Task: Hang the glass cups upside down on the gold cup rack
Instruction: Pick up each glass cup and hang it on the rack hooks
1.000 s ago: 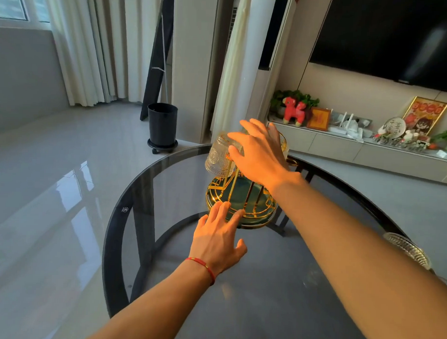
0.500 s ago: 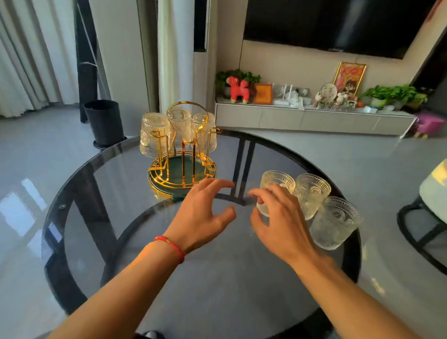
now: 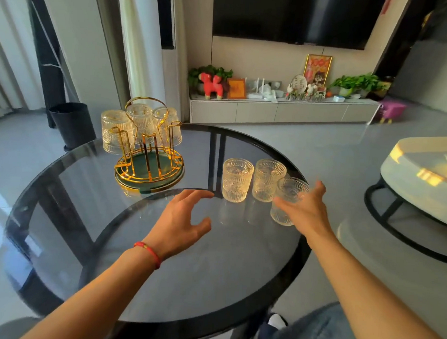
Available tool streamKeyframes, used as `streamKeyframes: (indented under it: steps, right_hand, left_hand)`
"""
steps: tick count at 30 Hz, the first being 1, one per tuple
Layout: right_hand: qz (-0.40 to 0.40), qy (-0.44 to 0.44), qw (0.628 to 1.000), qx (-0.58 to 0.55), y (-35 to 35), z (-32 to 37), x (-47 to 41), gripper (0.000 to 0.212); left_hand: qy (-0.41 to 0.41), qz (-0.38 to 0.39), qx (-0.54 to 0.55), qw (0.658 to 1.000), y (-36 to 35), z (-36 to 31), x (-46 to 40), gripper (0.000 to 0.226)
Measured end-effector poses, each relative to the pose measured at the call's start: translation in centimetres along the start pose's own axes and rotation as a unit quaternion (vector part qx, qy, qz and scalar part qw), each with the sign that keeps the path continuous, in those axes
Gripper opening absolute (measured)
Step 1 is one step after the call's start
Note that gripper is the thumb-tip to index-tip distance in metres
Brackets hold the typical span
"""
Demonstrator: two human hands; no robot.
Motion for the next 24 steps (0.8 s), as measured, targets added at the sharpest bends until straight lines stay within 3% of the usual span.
streamKeyframes:
  steps: [3, 5, 8, 11, 14, 16, 19, 22, 24]
  right_hand:
    - [0.025, -0.006, 1.0, 0.016, 0.2, -0.7, -0.4, 0.079]
    - [0.012, 0.03, 0.999, 0.021, 1.2, -0.1, 0.0, 0.069]
    - [0.043, 0.112, 0.992, -0.026, 2.5, 2.3, 1.0, 0.072]
    - [0.148, 0.211, 0.964, -0.066, 1.8, 5.2, 2.9, 0.069]
    - [0.234, 0.278, 0.932, -0.001, -1.4, 7.1, 5.7, 0.081]
    - [0.268, 0.308, 0.912, 0.046, -4.0, 8.0, 7.4, 0.091]
    - [0.276, 0.341, 0.897, 0.063, -6.2, 9.5, 8.6, 0.1]
    - [0.266, 0.36, 0.893, 0.052, -7.1, 10.7, 8.7, 0.101]
    - [0.285, 0.321, 0.903, 0.016, -7.7, 10.8, 8.2, 0.098]
  left_hand:
    - [-0.003, 0.017, -0.003, 1.0, -0.4, -0.1, 0.0, 0.052]
    - [-0.011, 0.025, 0.009, 1.0, -0.3, -0.2, 0.0, 0.052]
    - [-0.012, 0.024, 0.052, 0.998, 0.5, -0.4, 0.0, 0.049]
    - [0.012, 0.038, 0.15, 0.988, 1.0, -1.0, 0.1, 0.045]
    - [0.042, 0.102, 0.298, 0.948, 0.3, -2.2, 0.5, 0.064]
    - [0.018, 0.133, 0.284, 0.949, -0.3, -2.9, 1.0, 0.082]
    - [0.002, 0.079, 0.228, 0.97, 0.5, -2.5, 1.2, 0.089]
    - [0.038, 0.027, 0.263, 0.964, 2.5, -1.2, 0.7, 0.081]
    - [0.07, 0.005, 0.317, 0.946, 3.7, -0.2, 0.3, 0.078]
Point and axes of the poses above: each hand's wrist, its own x-axis away from the middle knuckle, its own y-axis out of the back of the hand, z = x × y, the point moved 6 cm from there along -x, towards the middle knuckle
